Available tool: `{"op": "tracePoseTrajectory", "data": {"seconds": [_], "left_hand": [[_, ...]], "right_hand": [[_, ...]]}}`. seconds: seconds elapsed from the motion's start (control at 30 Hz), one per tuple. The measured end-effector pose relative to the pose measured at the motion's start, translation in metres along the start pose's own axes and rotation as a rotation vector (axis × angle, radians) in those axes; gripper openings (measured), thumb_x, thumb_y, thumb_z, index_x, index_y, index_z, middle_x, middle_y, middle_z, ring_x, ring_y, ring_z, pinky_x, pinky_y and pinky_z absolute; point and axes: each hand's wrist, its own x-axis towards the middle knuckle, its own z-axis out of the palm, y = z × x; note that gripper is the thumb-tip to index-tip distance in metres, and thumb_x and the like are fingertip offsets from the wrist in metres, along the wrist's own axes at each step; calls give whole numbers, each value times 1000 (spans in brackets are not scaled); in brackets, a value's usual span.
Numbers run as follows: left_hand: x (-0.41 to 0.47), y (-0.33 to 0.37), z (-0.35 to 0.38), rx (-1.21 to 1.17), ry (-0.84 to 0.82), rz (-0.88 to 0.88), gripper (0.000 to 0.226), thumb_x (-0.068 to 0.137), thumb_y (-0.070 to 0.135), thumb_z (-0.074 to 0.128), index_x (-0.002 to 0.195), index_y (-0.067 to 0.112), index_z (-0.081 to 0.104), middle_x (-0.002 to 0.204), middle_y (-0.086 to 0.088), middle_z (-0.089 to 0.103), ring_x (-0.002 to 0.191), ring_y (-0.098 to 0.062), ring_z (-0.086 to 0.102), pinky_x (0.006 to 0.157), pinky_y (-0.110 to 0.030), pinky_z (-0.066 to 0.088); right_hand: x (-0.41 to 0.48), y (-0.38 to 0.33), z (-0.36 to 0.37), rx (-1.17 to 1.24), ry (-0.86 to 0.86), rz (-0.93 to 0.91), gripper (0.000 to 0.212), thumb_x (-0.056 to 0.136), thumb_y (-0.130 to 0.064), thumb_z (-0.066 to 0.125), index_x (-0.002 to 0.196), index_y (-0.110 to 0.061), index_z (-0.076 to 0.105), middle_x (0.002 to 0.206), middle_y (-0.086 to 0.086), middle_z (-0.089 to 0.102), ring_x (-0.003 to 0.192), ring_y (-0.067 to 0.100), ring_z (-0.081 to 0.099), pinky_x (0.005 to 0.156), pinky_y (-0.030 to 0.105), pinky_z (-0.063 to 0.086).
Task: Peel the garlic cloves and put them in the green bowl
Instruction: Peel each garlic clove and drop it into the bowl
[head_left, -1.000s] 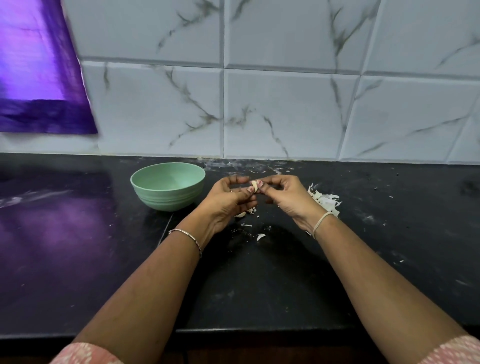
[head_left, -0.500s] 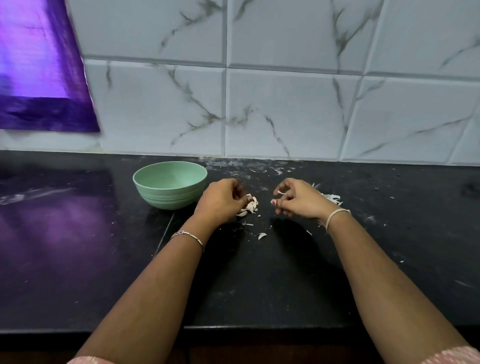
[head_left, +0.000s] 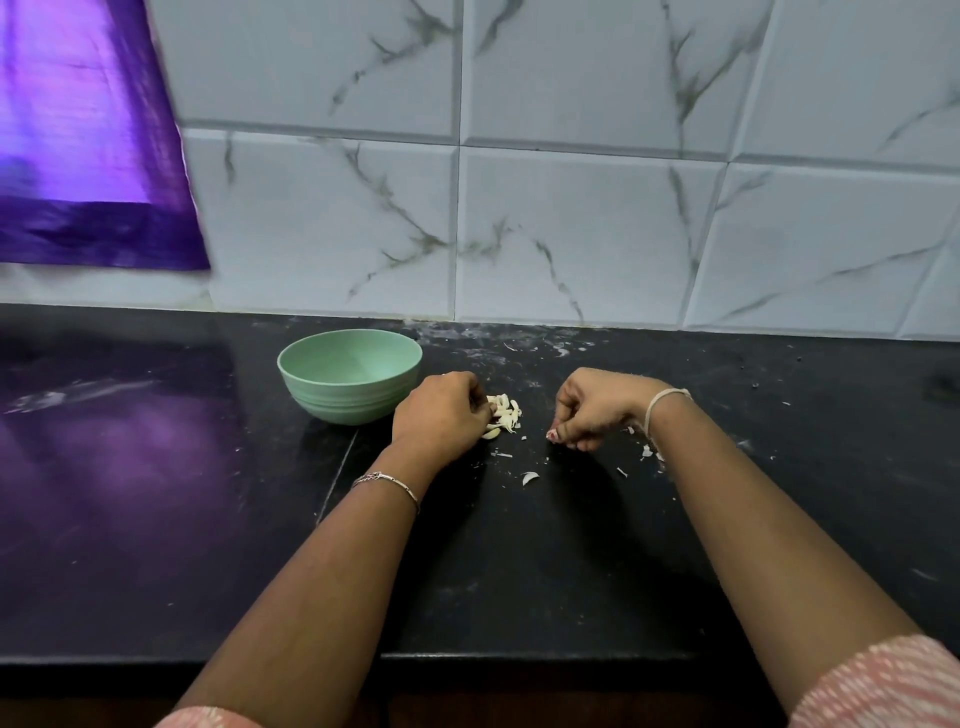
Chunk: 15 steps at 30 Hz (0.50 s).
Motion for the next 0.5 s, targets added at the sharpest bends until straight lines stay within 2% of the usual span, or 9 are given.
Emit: {"op": "tracePoseTrajectory", "data": {"seconds": [0.07,0.13,0.27,0.4,0.43,0.5], "left_hand": [[1,-1,1,-8,7,-1,10,90,34,59,95,26,64,99,2,67,96,-22,61,68,-28,39],[0,-1,2,-12,9,-3,12,90,34,59,96,26,65,99,2,68,95,-22,62,68,-28,40],[1,-3,4,-12,11,-22,15,91,36,58,97,25,66,101,1,68,97,-23,62,69,-28,40],[3,-4,6,-26,13,-37,20,91,42,58,99,25,66,101,3,69,97,-21,62,71,-29,45],[4,-4,6,-28,17,-40,20,92,43,58,99,25,66,100,3,69,97,-21,62,72,-29,45],[5,-5,6,-35,21,-45,20,92,43,58,98,26,66,100,3,68,97,-21,62,72,-30,45]], "right_hand": [[1,-8,-4,-28,-34,46,19,89,2,65,71,-2,62,47,1,61,36,2,54,38,14,43],[3,-13,-6,4,-55,71,17,88,5,64,72,0,62,47,1,63,38,4,56,40,14,45],[-4,-25,-20,346,27,-89,10,87,3,65,77,0,63,59,4,67,51,7,61,48,16,50],[-21,-40,-47,640,175,-241,14,87,5,63,75,0,58,58,2,67,48,5,58,50,15,52],[-22,-38,-44,603,176,-227,16,86,7,63,73,0,58,58,2,67,49,7,59,50,15,52],[-16,-23,-19,348,113,-104,21,83,15,62,68,0,59,59,4,68,54,13,61,47,17,49]]}}
